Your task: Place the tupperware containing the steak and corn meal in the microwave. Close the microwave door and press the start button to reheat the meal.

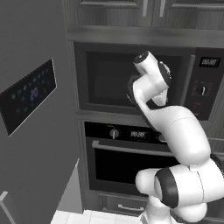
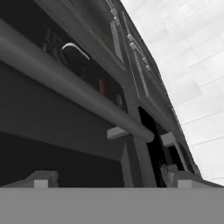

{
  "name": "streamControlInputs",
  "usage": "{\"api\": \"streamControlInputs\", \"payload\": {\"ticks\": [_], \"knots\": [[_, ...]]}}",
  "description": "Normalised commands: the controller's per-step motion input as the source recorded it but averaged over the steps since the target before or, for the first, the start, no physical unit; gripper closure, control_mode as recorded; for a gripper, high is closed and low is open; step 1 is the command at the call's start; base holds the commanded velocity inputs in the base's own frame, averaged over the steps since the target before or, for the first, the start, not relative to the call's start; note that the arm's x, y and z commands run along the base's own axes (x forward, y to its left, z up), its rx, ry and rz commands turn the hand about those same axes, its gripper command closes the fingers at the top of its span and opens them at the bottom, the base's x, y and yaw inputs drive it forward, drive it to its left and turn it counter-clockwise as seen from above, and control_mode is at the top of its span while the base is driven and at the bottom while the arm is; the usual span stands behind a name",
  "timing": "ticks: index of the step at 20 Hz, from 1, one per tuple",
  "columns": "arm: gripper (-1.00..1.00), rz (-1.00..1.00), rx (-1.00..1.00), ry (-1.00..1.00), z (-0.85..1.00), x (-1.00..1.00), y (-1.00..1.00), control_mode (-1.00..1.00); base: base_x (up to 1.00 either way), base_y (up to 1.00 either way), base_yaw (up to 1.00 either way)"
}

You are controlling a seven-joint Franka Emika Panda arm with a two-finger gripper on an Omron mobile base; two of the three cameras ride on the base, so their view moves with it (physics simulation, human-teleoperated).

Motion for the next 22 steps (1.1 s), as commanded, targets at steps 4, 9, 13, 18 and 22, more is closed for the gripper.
{"api": "streamControlInputs", "payload": {"ticks": [4,9,13,18,22], "knots": [[-1.00,0.28,0.10,-0.58,-0.21,1.00,-0.39,-1.00,0.00,0.00,0.00],[-1.00,0.18,0.03,-0.56,-0.33,0.25,-0.09,-1.00,0.00,0.00,0.00],[-1.00,0.14,-0.01,-0.96,-1.00,-0.93,0.00,-1.00,0.00,0.00,0.00],[-1.00,0.14,-0.03,-0.96,-1.00,-0.93,-0.03,-1.00,0.00,0.00,0.00],[-1.00,0.14,0.01,-0.84,-0.46,-0.95,0.00,-1.00,0.00,0.00,0.00]]}}
